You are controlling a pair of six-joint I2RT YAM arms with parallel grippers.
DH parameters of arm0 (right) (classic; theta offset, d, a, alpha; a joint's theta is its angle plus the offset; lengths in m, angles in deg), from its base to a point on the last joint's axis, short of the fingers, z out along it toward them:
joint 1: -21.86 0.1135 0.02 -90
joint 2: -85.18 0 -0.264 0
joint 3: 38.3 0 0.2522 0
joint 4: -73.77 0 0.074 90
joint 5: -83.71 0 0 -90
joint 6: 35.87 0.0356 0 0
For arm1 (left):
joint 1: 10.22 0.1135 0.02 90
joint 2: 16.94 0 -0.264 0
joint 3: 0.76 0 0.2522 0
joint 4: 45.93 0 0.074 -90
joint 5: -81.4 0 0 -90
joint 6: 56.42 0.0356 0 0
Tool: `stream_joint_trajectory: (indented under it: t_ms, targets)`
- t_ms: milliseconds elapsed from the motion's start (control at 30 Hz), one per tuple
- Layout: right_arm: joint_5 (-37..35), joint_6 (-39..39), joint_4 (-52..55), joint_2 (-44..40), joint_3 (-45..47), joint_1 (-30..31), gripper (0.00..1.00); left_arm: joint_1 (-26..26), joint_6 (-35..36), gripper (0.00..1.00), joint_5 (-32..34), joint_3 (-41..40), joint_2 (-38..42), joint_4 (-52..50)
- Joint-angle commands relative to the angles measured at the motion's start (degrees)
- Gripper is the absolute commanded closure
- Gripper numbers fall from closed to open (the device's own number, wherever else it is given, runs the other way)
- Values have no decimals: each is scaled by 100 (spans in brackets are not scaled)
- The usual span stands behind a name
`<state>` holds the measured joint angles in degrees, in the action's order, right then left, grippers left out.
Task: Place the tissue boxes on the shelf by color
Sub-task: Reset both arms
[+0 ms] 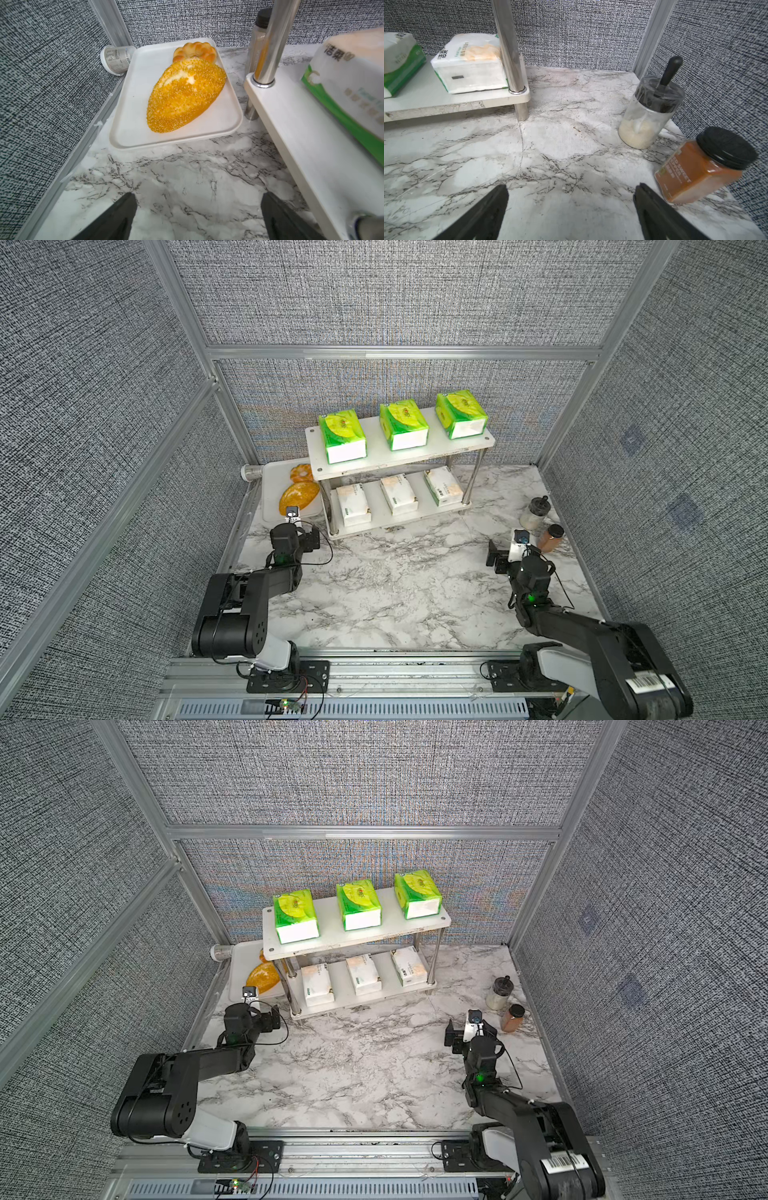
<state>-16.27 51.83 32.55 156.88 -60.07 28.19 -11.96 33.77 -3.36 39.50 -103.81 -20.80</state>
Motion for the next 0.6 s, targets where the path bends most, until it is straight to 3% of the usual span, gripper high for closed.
stream_joint_trajectory:
  t_ms: [0,100,200,267,567]
  targets:
    - [103,-325,-1192,448,-184,-36,1,2,-9,1,-107,13,-11,211]
    - [451,-171,-1544,1016,-303,-224,1,0,5,1,-108,13,5,190]
    - [444,-167,-2699,1677,-55,-249,1,1,8,1,-104,12,3,194]
    - [564,-132,-1873,1414,-238,-293,1,6,11,1,-103,11,-5,195]
    - [629,65,-1603,1530,-497,-465,1,0,8,1,-101,13,-12,198]
